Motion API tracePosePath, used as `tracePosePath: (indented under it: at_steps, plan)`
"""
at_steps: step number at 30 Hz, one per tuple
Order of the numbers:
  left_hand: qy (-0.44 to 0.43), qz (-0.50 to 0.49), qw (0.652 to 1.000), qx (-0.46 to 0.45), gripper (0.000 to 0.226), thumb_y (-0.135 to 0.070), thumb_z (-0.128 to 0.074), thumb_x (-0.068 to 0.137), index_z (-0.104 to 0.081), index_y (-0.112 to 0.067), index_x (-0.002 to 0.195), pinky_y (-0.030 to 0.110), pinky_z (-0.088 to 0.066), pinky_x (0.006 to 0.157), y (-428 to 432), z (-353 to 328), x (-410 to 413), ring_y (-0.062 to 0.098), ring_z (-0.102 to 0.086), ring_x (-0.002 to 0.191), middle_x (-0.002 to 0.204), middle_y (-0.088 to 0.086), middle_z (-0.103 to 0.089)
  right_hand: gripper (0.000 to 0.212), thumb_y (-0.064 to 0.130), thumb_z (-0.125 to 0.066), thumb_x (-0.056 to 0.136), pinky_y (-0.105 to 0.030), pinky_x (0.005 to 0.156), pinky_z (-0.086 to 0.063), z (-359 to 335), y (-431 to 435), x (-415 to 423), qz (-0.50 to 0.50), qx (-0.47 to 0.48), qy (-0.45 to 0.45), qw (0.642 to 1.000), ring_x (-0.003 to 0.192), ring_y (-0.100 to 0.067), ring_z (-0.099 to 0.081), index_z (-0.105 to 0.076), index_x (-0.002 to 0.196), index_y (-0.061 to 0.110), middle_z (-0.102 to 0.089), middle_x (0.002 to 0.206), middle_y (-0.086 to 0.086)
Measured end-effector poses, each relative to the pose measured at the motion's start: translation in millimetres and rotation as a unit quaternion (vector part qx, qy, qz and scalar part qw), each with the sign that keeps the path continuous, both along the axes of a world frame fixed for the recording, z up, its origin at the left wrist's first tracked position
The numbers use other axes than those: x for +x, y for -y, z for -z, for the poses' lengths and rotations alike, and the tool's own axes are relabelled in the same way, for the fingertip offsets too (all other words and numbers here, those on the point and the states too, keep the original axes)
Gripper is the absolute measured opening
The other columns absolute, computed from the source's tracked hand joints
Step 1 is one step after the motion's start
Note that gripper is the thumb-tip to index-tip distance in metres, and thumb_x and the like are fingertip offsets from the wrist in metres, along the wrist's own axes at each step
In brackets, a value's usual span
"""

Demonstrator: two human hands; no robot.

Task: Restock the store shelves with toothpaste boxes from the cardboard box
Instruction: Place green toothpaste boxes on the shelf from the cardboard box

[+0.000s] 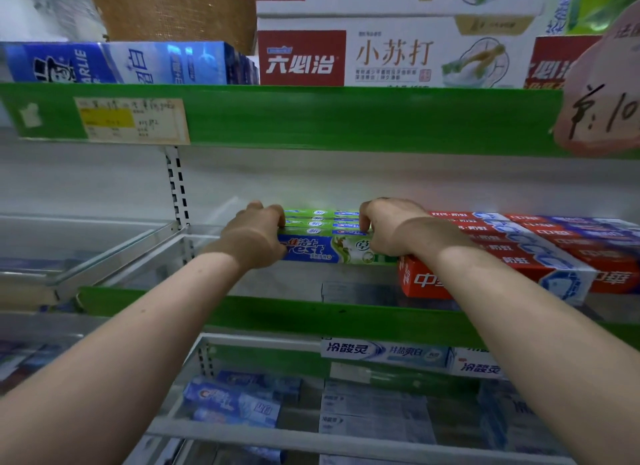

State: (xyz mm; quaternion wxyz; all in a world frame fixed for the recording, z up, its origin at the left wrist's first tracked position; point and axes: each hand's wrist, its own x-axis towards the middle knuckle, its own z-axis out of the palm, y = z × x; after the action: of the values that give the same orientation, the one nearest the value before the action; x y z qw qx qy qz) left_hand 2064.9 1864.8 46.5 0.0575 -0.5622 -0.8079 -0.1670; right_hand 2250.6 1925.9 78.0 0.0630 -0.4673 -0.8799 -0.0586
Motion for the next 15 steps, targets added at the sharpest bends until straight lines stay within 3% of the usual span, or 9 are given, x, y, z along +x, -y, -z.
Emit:
tracePosePath:
  at_steps: [7,15]
  plan:
    - [-0.125,0.001,0.992,0.026,0.042,-0.038,-0.062,0.085,-0.051,-0.024,0.123,0.038,-0.038,0.094,-5.1,6.8,19.0,0.026,-0.041,0.118,0.124,0.006,-0.048,0.029,0.006,-0.057,0.088,-0.029,0.076,-0.042,5.8,1.5,-0.1,-0.022,0.004,-0.038,0.999,0.096,-0.023,-0.054,-0.059,0.112,0.022,-0.057,0.111,-0.002]
    - [-0.117,0.013,0.992,0.041,0.034,-0.034,-0.059,0.087,-0.054,-0.025,0.119,0.035,-0.039,0.087,-11.4,3.2,35.5,0.024,-0.046,0.111,0.117,0.004,-0.052,0.026,0.006,-0.057,0.088,-0.033,0.084,-0.050,3.7,0.9,2.0,-0.025,0.001,-0.062,0.998,0.099,-0.023,-0.059,-0.064,0.110,0.020,-0.062,0.110,-0.004]
